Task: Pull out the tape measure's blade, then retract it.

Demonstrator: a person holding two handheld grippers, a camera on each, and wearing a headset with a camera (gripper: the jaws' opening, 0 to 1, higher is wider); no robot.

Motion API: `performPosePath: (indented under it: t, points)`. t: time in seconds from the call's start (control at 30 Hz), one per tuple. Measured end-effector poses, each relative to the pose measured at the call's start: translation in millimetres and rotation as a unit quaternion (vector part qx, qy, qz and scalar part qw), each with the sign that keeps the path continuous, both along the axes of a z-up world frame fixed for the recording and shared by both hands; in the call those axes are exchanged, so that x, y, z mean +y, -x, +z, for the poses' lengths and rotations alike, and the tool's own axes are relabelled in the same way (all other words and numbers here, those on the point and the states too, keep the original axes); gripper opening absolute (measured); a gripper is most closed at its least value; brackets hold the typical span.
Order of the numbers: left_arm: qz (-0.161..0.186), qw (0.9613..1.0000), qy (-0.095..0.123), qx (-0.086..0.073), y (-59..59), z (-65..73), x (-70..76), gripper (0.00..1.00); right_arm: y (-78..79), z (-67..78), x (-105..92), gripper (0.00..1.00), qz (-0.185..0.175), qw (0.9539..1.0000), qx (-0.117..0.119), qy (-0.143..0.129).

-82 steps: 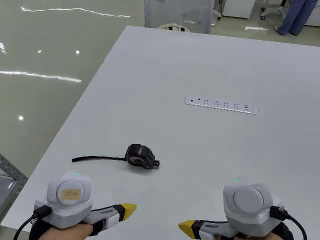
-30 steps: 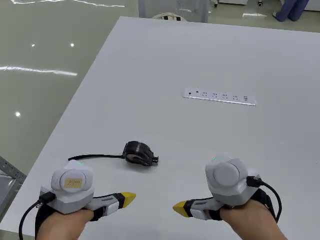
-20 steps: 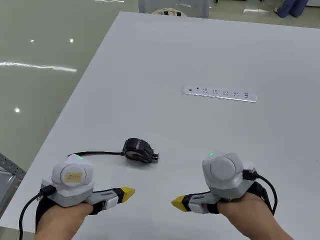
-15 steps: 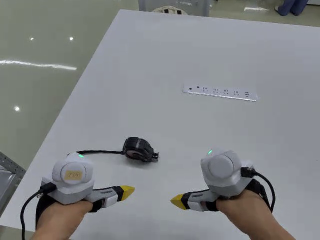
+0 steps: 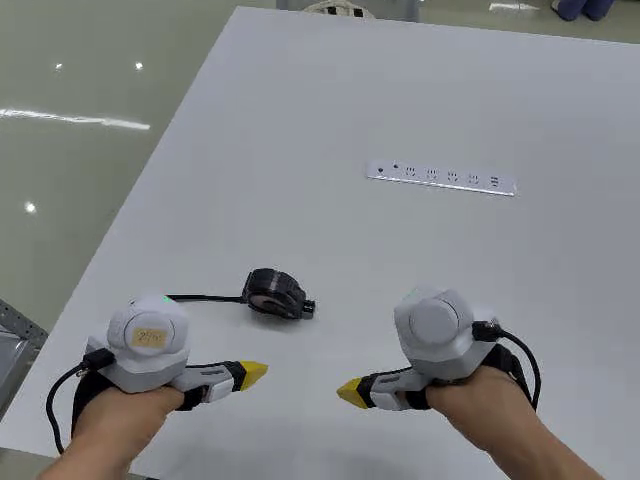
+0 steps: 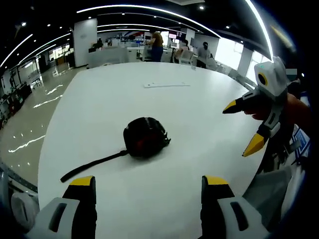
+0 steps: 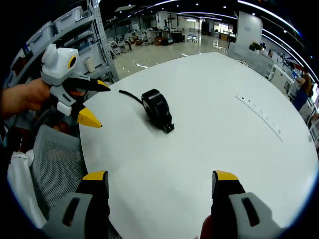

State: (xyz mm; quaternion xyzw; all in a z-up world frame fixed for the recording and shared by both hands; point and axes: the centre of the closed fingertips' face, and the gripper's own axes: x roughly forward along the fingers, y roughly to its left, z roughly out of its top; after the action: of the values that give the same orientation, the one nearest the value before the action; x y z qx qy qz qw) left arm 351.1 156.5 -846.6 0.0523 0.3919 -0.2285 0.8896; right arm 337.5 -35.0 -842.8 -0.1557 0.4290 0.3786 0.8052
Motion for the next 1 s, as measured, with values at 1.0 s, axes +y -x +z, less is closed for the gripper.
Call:
performPosePath:
  t: [1.0]
  points:
    - [-0.061,0.9979,-0.023,0.003,-23.9,-17.7,-0.9,0.78,-18.0,-19.5,11.5,0.85,0.031,0.9994,0.009,0.008]
